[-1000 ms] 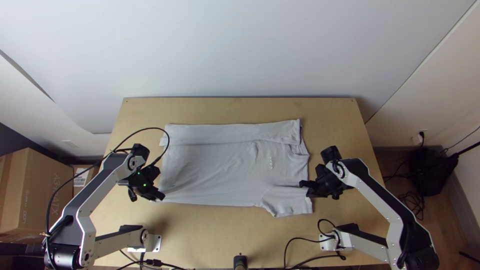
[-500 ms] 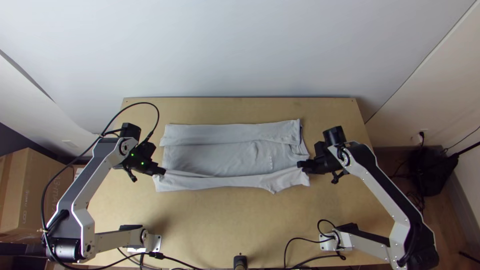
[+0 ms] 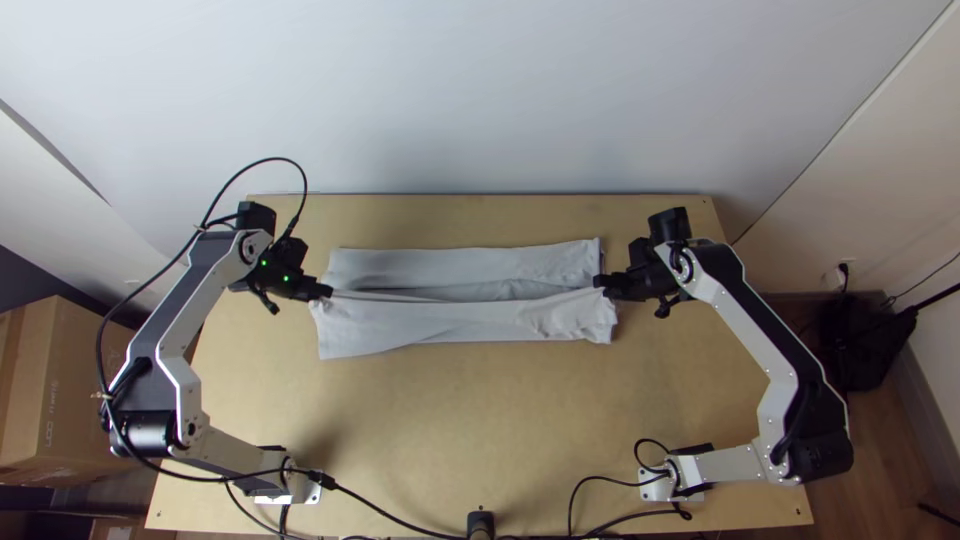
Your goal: Fold the t-shirt
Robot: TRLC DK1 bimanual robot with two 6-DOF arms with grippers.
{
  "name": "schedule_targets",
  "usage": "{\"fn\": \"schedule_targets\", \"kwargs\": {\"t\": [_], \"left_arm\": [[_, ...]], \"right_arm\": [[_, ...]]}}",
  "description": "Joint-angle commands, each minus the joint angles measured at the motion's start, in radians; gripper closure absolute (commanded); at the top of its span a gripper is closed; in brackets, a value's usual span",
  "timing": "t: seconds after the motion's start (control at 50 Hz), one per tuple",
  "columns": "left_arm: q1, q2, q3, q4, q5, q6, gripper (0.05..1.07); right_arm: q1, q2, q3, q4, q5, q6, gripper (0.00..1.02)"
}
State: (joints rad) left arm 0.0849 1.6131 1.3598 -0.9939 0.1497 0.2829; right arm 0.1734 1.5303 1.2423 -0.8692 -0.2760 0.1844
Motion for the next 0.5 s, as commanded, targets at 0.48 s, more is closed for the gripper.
{"fn": "schedule_targets", "kwargs": {"t": [0.48], "left_arm": [[-0.016,0.303,0.343,0.015,0.008,-0.033,1.05]], "right_arm": [[-0.018,0.327,0.299,0.052,0.026,-0.016,1.00]]}}
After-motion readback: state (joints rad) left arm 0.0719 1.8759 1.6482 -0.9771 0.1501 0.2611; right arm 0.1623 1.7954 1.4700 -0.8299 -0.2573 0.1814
